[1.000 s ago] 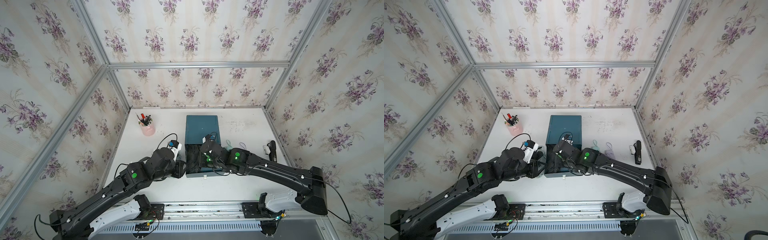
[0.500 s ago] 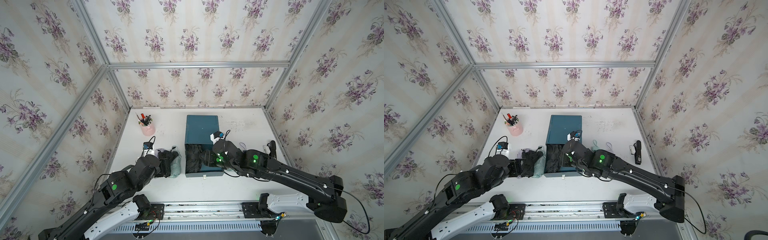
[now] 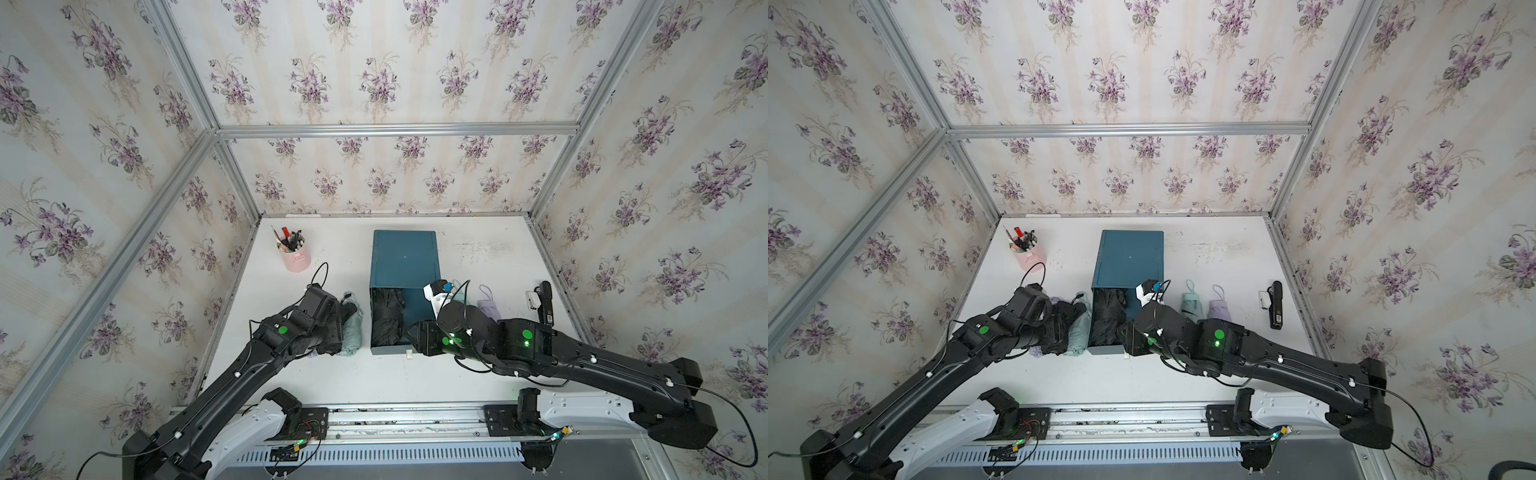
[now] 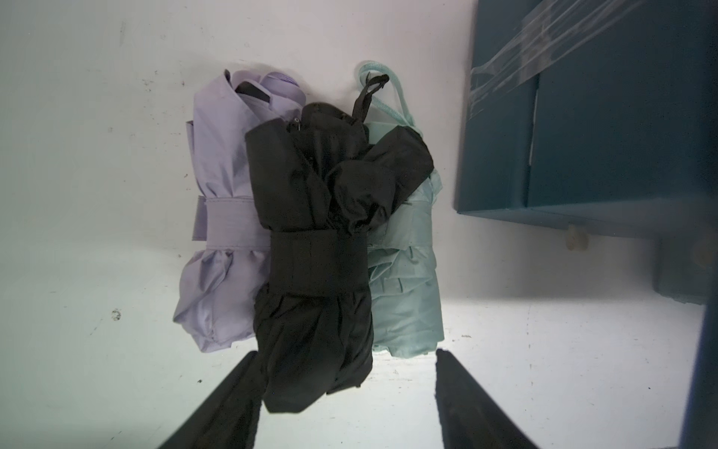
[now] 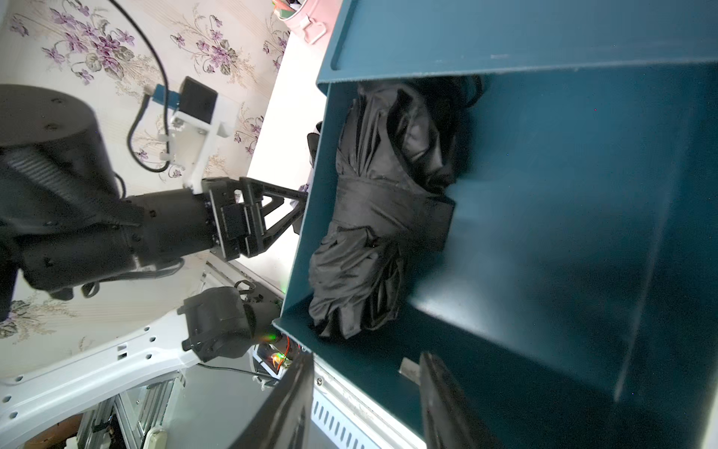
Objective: Place the umbrella in the drawer by color
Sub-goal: Pick up the umbrella from the center of the board.
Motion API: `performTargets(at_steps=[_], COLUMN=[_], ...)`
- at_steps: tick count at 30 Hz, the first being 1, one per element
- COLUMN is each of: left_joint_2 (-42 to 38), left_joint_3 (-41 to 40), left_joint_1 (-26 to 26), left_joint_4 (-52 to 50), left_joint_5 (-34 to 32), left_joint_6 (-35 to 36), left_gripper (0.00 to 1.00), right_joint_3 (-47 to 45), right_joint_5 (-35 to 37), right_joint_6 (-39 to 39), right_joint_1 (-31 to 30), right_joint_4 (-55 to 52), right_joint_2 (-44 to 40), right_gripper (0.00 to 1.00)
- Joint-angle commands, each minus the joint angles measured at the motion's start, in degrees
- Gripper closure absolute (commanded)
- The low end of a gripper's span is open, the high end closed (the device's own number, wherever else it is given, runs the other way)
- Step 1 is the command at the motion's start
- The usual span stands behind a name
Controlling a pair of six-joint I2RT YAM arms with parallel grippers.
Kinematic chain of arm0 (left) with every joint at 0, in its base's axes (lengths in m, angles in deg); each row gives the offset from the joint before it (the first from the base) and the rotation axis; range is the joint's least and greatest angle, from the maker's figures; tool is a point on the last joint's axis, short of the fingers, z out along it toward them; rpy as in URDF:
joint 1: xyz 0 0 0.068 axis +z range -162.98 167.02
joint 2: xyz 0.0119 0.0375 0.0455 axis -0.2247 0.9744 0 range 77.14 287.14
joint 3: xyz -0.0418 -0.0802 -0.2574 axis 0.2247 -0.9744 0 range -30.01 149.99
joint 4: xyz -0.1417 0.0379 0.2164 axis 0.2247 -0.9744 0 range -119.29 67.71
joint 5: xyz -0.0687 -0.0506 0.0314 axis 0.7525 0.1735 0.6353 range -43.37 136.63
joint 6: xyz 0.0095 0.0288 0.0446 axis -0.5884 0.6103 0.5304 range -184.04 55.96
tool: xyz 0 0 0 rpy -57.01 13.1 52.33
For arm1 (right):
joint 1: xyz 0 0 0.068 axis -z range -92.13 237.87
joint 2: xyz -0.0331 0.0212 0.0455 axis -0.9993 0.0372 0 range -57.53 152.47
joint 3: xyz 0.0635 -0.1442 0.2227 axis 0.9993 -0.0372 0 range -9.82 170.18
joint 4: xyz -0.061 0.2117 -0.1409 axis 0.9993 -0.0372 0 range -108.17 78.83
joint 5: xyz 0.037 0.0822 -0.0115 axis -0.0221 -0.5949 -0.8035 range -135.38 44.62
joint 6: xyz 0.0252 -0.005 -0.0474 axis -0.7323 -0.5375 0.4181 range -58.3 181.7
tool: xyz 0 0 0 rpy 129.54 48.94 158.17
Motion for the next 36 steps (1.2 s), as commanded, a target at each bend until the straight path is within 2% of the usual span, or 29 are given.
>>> performTargets(at_steps=[1,4,9,14,17,27,32,36], left_joint_2=[3.4,7.41,12.3,12.79,12.97,15.16,15.77,13.4], left_joint_3=[0.73,1.76,2.53,2.49,2.71,1.22,-1.0,-2.6], left_joint_1=[2.26,4.05,4.48,4.36,4.34,3.57,3.53,3.5], left_joint_4=[2.59,2.61,1.87,0.38,-0.3,0.23,2.23,2.92], left_joint_5=[3.63,5.57,5.21,3.73,2.8,0.83,3.01,3.79], left_joint_6=[3.28,5.25,6.67,7.03,6.85,5.5,4.46,3.4], left_gripper=[0.35,0.4,0.44,0.43,0.38,0.37,0.44,0.56], right_joint_3=[-0.65,-1.79,-1.95,-1.72,-1.47,-0.63,-1.05,-1.13], right_joint_5=[0.94,1.2,1.11,1.37,1.56,1.7,1.73,1.91], right_joint_6=[-0.71,-1.04,-0.97,-0.8,-0.71,-0.18,-0.53,-0.53], right_joint_1=[-0.27,-0.24,-0.27,-0.25,-0.23,-0.21,-0.27,-0.28], right_joint_4=[1.76,2.3,2.12,1.86,1.77,1.7,1.71,1.41], right_joint_2=[-0.99,-2.04,-2.33,-2.39,-1.92,-0.97,-1.59,-2.02], right_gripper=[0.52,0.52,0.53,0.52,0.52,0.52,0.52,0.53])
